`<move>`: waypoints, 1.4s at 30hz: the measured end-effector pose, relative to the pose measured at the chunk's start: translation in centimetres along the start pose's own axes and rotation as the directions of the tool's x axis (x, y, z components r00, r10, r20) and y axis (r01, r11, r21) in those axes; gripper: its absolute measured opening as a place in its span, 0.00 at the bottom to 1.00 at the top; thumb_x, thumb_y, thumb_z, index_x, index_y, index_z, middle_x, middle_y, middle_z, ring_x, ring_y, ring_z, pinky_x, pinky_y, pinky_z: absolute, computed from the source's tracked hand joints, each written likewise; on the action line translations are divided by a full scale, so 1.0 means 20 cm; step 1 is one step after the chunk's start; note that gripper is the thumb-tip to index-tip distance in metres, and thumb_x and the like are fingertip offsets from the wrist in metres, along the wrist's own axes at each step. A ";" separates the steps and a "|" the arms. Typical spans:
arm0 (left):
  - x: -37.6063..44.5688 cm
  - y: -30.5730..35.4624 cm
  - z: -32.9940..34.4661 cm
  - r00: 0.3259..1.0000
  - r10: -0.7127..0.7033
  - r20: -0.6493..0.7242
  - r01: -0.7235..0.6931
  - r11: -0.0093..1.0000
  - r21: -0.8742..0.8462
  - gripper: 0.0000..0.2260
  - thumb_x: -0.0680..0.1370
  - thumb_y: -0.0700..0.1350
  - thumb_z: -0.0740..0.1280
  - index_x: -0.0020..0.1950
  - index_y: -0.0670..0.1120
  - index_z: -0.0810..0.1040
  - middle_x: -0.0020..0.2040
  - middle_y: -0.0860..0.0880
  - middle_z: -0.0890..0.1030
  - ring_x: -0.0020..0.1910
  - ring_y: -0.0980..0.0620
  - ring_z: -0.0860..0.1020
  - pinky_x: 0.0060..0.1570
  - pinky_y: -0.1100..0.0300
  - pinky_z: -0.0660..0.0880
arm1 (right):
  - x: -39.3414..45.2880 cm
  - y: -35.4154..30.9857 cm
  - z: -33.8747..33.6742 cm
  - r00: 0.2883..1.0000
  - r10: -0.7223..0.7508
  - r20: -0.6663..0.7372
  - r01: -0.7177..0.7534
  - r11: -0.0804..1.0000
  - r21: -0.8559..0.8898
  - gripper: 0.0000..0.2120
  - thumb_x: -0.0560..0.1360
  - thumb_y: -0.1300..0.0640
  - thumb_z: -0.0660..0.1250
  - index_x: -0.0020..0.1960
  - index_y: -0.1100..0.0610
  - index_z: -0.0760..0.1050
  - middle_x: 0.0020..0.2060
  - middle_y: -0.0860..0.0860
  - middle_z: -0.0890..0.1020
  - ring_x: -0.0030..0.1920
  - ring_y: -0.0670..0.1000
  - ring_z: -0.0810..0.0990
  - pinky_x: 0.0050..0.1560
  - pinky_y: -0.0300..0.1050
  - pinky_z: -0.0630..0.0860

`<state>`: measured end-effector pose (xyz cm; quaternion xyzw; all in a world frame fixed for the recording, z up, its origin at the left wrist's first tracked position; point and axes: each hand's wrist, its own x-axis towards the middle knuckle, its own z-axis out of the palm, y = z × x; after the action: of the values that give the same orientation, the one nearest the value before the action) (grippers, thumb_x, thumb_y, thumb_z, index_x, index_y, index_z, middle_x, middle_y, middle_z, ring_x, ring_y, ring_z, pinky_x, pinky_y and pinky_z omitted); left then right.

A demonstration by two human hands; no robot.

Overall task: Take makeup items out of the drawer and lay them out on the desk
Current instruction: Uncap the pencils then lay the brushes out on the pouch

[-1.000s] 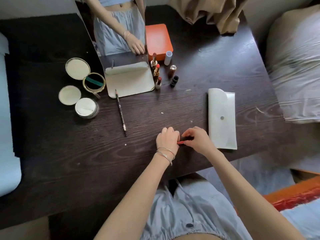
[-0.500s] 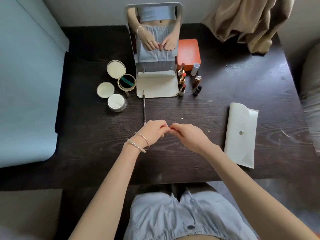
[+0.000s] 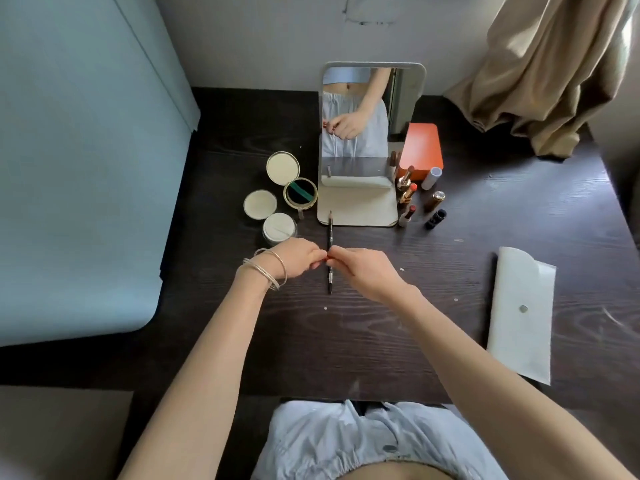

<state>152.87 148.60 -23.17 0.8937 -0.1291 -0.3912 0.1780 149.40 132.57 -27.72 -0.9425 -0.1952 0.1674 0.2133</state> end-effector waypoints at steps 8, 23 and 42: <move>0.05 -0.12 -0.01 0.988 -0.128 0.081 0.124 0.991 0.056 0.18 0.83 0.46 0.51 0.32 0.51 0.64 0.32 0.54 0.66 0.30 0.60 0.63 0.32 0.69 0.62 | 0.13 -0.04 0.12 0.994 -0.107 0.022 0.104 0.986 0.127 0.11 0.82 0.54 0.55 0.48 0.60 0.70 0.38 0.52 0.73 0.38 0.53 0.70 0.38 0.51 0.67; 0.00 -0.07 -0.01 0.971 -0.238 -0.012 0.223 0.894 0.389 0.14 0.82 0.44 0.53 0.65 0.45 0.71 0.60 0.44 0.74 0.59 0.45 0.75 0.48 0.55 0.70 | 0.22 -0.03 0.17 0.982 -0.187 -0.025 0.189 0.976 0.111 0.14 0.82 0.53 0.52 0.46 0.60 0.70 0.38 0.51 0.73 0.40 0.48 0.65 0.43 0.44 0.61; -0.26 -0.23 -0.24 0.936 -0.173 -0.308 0.216 0.970 0.113 0.10 0.82 0.47 0.55 0.57 0.43 0.71 0.49 0.42 0.81 0.48 0.42 0.80 0.44 0.55 0.72 | -0.19 0.29 0.12 0.957 0.288 0.040 -0.283 0.894 0.346 0.10 0.82 0.51 0.51 0.42 0.50 0.63 0.32 0.51 0.72 0.35 0.53 0.71 0.39 0.48 0.63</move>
<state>153.39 155.73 -18.68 0.9610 -0.0399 -0.2583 0.0901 146.85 126.93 -31.55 -0.9091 -0.0208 0.2230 0.3511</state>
